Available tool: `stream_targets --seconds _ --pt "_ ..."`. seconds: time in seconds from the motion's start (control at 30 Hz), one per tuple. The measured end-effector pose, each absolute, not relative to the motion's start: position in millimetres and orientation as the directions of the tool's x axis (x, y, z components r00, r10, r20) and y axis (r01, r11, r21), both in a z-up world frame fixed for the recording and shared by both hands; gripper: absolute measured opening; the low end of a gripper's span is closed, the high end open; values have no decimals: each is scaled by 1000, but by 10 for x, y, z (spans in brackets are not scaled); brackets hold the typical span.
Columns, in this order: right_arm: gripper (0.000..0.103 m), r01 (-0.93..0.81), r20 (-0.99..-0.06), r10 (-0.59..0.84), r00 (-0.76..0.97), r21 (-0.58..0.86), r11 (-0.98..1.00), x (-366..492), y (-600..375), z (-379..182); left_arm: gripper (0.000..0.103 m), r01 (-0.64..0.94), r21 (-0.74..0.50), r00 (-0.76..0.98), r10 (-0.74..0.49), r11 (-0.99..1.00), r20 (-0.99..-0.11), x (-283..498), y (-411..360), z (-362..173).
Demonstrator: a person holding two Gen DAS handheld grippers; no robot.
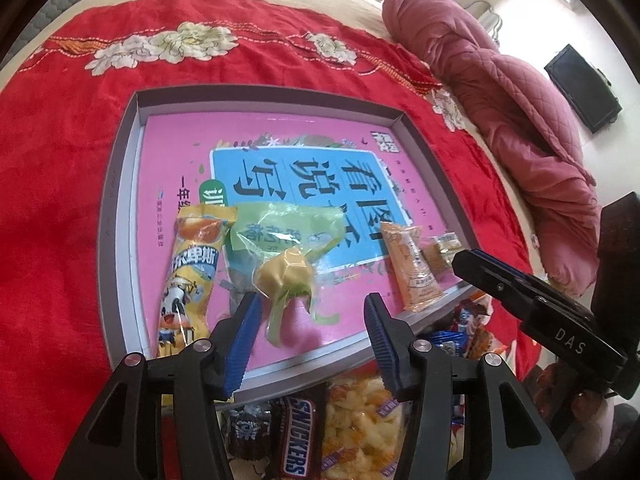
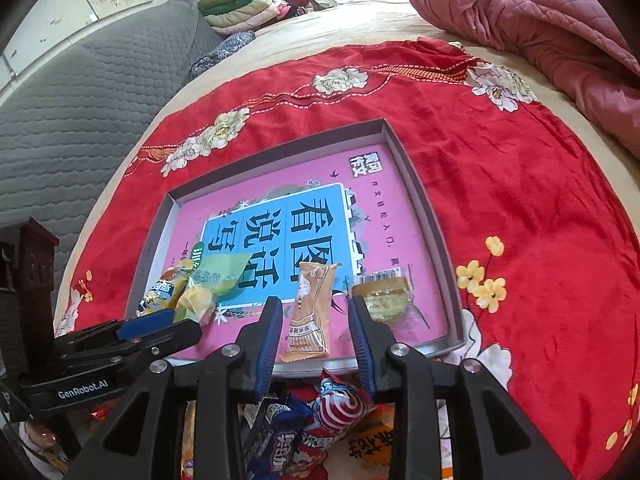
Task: Organize snacks
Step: 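Move both grippers back to the snack pile in front of the box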
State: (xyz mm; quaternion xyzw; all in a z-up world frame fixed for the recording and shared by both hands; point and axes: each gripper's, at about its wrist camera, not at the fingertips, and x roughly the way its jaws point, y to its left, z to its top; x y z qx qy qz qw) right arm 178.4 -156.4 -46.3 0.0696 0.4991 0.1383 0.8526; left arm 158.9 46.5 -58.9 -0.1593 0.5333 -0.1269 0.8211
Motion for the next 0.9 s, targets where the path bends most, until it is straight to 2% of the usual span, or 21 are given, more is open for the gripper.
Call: stream_targets --seconds 0.1,0.6,0.9 --pt "41 -158 -826 308 472 265 951 1775 -1607 -418 55 43 -402 409 -383 915 -828 1572 478 -521" --pt "42 -132 -802 311 510 284 950 1672 -1852 -220 57 52 -399 459 -377 916 -805 1472 591 -219" --pt "47 -138 -790 303 533 272 952 1592 -1937 -95 62 34 -391 485 -357 920 -798 1411 671 -113"
